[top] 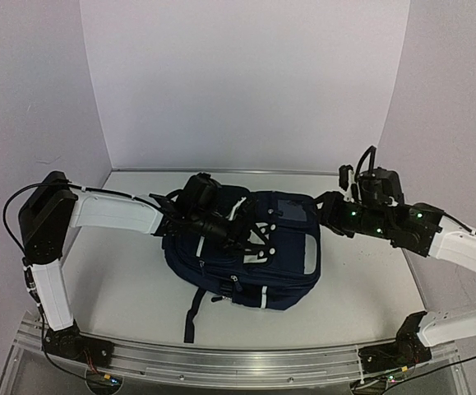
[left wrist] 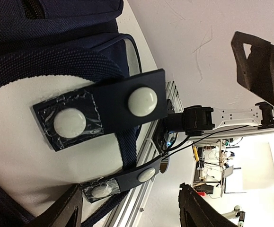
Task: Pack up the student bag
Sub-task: Place the personal item in the student bag, then reset both arms
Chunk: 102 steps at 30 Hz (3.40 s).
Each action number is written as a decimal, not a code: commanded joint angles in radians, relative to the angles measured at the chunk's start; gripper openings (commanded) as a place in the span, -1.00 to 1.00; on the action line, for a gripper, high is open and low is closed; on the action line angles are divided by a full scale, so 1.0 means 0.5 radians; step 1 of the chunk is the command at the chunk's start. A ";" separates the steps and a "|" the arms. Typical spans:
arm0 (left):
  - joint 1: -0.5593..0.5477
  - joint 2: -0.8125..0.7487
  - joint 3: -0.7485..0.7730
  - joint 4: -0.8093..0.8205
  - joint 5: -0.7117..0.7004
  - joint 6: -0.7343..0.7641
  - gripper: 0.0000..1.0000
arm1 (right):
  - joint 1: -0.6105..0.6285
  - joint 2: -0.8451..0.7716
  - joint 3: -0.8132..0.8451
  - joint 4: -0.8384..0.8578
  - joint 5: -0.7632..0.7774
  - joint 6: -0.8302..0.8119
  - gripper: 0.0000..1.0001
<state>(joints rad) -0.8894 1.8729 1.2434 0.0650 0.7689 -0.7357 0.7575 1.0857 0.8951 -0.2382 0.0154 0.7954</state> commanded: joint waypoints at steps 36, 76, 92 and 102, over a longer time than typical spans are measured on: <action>0.127 -0.510 -0.151 -0.338 -0.363 0.243 0.55 | 0.213 1.227 -0.114 0.486 -0.048 0.341 -0.73; 1.822 -1.705 -0.834 -0.292 -1.510 0.611 0.99 | -1.085 0.017 -0.056 0.540 0.244 -0.935 0.97; 1.822 -1.949 -1.614 0.497 -1.732 0.902 0.99 | -1.086 -0.490 -1.053 1.592 0.506 -1.184 0.97; 1.822 -1.976 -1.692 0.520 -1.757 0.924 0.99 | -1.087 -0.544 -1.140 1.644 0.506 -1.190 0.97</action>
<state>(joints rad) 0.0208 0.9012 0.4030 0.2713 -0.0914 -0.2944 0.2142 0.8331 0.3252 0.5157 0.2474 0.2228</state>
